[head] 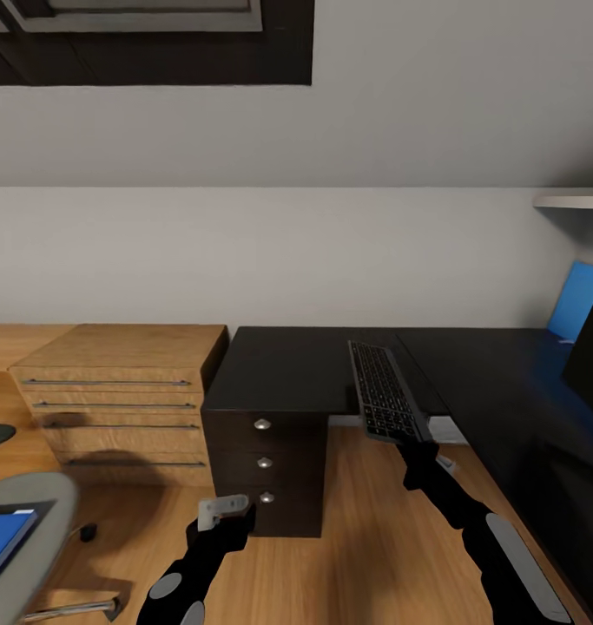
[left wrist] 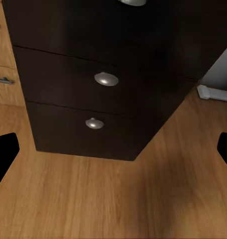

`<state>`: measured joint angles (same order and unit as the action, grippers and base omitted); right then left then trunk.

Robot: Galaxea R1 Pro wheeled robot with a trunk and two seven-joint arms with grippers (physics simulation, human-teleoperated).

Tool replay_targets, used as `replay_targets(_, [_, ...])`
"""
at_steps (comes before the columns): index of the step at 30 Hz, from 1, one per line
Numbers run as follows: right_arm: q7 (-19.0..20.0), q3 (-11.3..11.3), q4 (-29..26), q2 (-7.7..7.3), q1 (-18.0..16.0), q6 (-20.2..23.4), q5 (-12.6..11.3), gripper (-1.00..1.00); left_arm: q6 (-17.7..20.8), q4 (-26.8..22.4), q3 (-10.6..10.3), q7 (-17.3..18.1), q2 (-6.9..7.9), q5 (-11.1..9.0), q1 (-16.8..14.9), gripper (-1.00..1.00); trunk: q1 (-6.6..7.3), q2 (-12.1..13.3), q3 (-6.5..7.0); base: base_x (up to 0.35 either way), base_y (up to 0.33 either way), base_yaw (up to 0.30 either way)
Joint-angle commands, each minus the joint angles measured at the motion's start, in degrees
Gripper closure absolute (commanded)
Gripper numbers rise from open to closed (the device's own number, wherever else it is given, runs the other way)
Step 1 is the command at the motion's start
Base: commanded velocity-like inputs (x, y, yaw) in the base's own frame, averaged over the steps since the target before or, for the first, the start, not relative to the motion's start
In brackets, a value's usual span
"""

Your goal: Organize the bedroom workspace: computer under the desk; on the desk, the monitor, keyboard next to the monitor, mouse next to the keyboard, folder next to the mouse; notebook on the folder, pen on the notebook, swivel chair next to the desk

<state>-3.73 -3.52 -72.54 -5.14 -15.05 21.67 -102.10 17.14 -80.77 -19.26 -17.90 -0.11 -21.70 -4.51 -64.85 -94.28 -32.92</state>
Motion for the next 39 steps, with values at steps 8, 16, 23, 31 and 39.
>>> replay_targets(8, [-3.14, 0.05, 3.37, -0.06, -3.23, -0.36, 4.03, 1.0, 0.17, -0.09, -0.15, -0.47, 0.02, -0.54, -0.04, -1.0, -0.02, -0.03, -0.06, 0.265, 0.0, 0.0])
replay_targets(16, [-6.68, 0.26, 7.34, 0.16, -6.41, -1.05, 11.65, 1.0, 0.17, -0.09, -0.16, -0.47, 0.0, -0.54, -0.02, -1.0, -0.02, -0.03, -0.06, 0.166, 0.0, 0.0])
replay_targets(23, [-6.81, 0.38, 7.49, 0.21, -6.56, -1.07, 14.49, 1.0, 0.21, -0.11, -0.21, -0.47, -0.01, -0.62, -0.03, -1.0, -0.02, -0.03, -0.06, 0.038, 0.0, 0.0])
replay_targets(31, [-6.58, 1.05, 7.44, 0.3, -6.57, -0.97, 16.82, 1.0, 1.15, -0.56, -0.2, -0.47, -0.01, -0.55, 0.02, -1.0, -0.02, -0.03, -0.06, 0.1, 0.0, 0.0])
replay_targets(39, [-1.83, 1.38, 7.41, 0.26, -6.46, -0.94, 17.15, 1.0, 1.89, -0.44, -0.5, -0.55, -0.3, -0.76, 0.01, -1.0, -0.02, -0.03, -0.06, 0.007, 0.0, 0.0])
